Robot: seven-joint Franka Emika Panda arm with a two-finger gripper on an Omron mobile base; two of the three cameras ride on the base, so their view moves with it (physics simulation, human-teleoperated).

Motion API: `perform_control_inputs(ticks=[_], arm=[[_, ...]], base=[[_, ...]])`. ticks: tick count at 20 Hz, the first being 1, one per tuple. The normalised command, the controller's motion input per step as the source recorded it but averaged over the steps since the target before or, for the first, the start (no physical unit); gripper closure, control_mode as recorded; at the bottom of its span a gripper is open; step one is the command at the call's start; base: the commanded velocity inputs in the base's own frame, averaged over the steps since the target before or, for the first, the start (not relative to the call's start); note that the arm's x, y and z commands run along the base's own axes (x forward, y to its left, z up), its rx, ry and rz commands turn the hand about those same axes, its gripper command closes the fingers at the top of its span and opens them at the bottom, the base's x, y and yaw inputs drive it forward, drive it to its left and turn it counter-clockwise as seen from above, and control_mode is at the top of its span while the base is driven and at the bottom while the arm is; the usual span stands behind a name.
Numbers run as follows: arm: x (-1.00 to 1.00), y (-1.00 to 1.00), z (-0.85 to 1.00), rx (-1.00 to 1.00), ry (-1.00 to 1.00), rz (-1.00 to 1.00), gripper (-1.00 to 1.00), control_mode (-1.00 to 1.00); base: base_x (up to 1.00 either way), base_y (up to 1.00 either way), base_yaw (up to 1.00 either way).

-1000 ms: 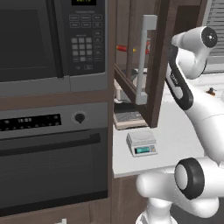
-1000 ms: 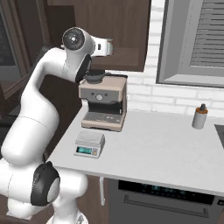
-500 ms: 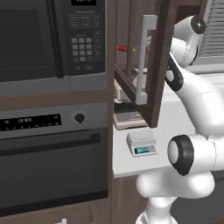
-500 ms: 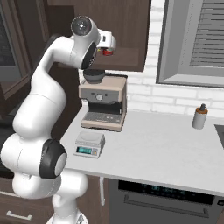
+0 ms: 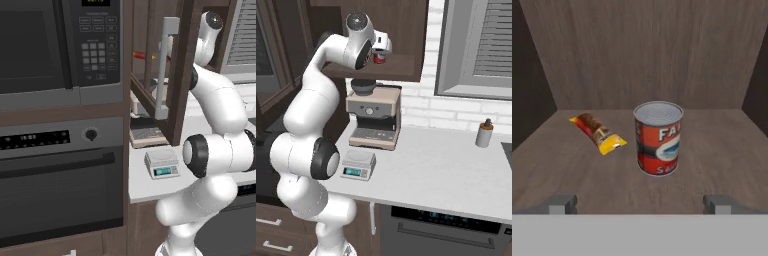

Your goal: Pick the canned food and place it on the digital scale for weighing, and close the cabinet.

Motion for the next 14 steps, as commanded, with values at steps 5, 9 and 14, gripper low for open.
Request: perform_control_inputs(ticks=[5, 9, 14], arm=[[0.35, -0.1, -0.2, 0.0, 0.0, 0.0, -1.0, -1.0], [0.38, -0.1, -0.21, 0.0, 0.0, 0.0, -1.0, -1.0], [0.46, 0.0, -0.08, 0.0, 0.0, 0.0, -1.0, -1.0]], base=[[0.0, 0.0, 0.0], [0.0, 0.0, 0.0], [0.0, 0.0, 0.0]])
